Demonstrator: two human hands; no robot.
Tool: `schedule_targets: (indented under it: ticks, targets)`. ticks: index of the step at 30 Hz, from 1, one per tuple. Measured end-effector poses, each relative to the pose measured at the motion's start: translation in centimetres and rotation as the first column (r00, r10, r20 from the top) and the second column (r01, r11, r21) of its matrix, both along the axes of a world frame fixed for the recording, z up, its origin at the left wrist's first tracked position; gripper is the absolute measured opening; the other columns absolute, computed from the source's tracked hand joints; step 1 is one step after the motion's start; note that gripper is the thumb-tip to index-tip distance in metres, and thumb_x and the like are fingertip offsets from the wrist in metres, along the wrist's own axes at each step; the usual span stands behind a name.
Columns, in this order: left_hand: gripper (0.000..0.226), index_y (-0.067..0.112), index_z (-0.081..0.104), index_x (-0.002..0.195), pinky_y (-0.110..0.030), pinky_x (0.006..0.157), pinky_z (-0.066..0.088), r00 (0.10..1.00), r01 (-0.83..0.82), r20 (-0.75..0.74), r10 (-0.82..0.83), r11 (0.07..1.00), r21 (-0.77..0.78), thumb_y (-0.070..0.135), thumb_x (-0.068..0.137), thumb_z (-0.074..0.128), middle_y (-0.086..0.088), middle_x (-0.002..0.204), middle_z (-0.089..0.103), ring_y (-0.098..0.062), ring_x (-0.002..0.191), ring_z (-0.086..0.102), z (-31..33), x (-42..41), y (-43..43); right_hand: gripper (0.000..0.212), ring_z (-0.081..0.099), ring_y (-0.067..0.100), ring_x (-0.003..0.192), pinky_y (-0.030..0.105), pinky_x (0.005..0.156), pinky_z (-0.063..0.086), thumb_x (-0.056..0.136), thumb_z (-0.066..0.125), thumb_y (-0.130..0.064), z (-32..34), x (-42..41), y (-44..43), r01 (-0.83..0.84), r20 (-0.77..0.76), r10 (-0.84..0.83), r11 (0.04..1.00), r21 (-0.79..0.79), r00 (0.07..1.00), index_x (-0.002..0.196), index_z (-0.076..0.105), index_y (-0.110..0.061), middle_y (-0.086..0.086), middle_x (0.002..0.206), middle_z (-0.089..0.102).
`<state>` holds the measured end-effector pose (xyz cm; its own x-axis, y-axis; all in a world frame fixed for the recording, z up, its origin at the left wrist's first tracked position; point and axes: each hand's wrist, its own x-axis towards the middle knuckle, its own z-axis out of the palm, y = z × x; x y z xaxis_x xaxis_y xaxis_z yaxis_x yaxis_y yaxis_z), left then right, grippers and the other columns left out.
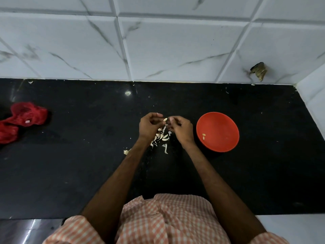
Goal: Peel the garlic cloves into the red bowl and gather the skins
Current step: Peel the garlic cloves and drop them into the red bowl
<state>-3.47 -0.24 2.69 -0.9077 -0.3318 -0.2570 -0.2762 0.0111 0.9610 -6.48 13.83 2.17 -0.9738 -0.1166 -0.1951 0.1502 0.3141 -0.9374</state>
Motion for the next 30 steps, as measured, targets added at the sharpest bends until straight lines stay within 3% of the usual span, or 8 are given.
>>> schedule_targets:
  ticks: [2,7,11,13,18,21,26,30]
  targets:
    - [0.024,0.015,0.067,0.092,-0.034,0.076,0.06,0.999,0.024,-0.024,-0.027,0.995,-0.093,0.004,0.077,0.082,-0.003,0.082,0.075,-0.017,0.079,0.073,0.0,-0.2,0.4,0.009,0.075,0.02,0.081,0.043,0.078,0.063,0.094,0.068,-0.014,0.5,0.1,-0.1,-0.001,0.002,0.001,1.0,-0.025,1.0,0.1,0.074,-0.011,0.006,0.091,0.076]
    - [0.024,0.027,0.064,0.084,-0.029,0.069,0.056,0.994,0.108,0.013,-0.111,0.93,-0.352,0.023,0.074,0.086,0.008,0.074,0.072,-0.005,0.07,0.068,0.1,-0.7,1.6,0.005,0.075,0.02,0.077,0.041,0.073,0.063,0.092,0.069,-0.007,0.9,0.0,1.1,0.076,-0.005,-0.077,0.994,-0.074,0.997,0.094,0.072,-0.01,0.009,0.086,0.075]
    - [0.014,0.023,0.07,0.078,-0.031,0.069,0.055,0.976,0.215,0.053,-0.209,0.917,-0.337,0.033,0.083,0.079,0.008,0.072,0.073,-0.006,0.066,0.067,0.3,-1.2,3.4,0.022,0.073,0.016,0.091,0.029,0.081,0.06,0.097,0.054,0.006,1.6,-1.0,4.1,0.288,0.146,-0.258,0.924,-0.251,0.955,0.11,0.068,-0.005,0.007,0.097,0.073]
    - [0.028,0.019,0.072,0.074,-0.032,0.066,0.054,0.966,0.259,0.084,-0.245,0.918,-0.3,0.037,0.094,0.066,0.007,0.069,0.073,-0.006,0.059,0.062,0.2,-1.2,4.2,0.028,0.071,0.015,0.098,0.028,0.088,0.058,0.094,0.054,0.011,2.0,-1.6,6.2,0.406,0.258,-0.339,0.868,-0.285,0.905,0.113,0.068,-0.005,0.007,0.105,0.072]
    - [0.022,0.016,0.073,0.089,-0.029,0.067,0.052,0.959,0.283,0.121,-0.257,0.899,-0.334,0.017,0.101,0.054,0.005,0.081,0.075,-0.003,0.064,0.063,-0.6,-1.1,3.8,0.014,0.068,0.026,0.099,0.035,0.084,0.052,0.096,0.062,-0.019,0.9,-2.0,10.2,0.443,0.269,-0.425,0.897,-0.007,0.865,0.087,0.073,-0.019,0.008,0.094,0.072]
    - [0.018,0.022,0.074,0.099,-0.029,0.079,0.053,0.96,0.278,0.155,-0.231,0.841,-0.465,0.012,0.096,0.059,0.009,0.1,0.074,-0.007,0.086,0.067,-0.9,-0.5,2.3,0.024,0.062,0.023,0.093,0.036,0.085,0.047,0.102,0.052,-0.023,0.5,-1.4,10.2,0.337,0.181,-0.359,0.931,0.143,0.915,0.1,0.072,-0.009,0.007,0.097,0.068]
    - [0.014,0.03,0.069,0.103,-0.031,0.08,0.046,0.865,0.502,0.371,-0.339,0.561,-0.658,0.029,0.089,0.07,0.007,0.11,0.064,-0.014,0.101,0.061,-1.5,1.1,-0.3,0.023,0.063,0.017,0.107,0.022,0.093,0.043,0.097,0.058,-0.007,1.0,-0.3,7.0,0.248,-0.28,-0.165,0.923,0.294,0.946,0.116,0.07,-0.007,0.005,0.115,0.07]
    - [0.023,0.031,0.066,0.107,-0.032,0.079,0.047,0.842,0.538,0.414,-0.346,0.476,-0.696,0.032,0.086,0.074,0.007,0.111,0.06,-0.017,0.104,0.06,-2.4,2.0,-0.5,0.02,0.064,0.018,0.099,0.033,0.092,0.05,0.091,0.066,-0.003,-0.9,0.9,3.5,-0.179,-0.199,0.295,0.872,0.455,0.934,0.109,0.073,-0.01,0.006,0.107,0.07]
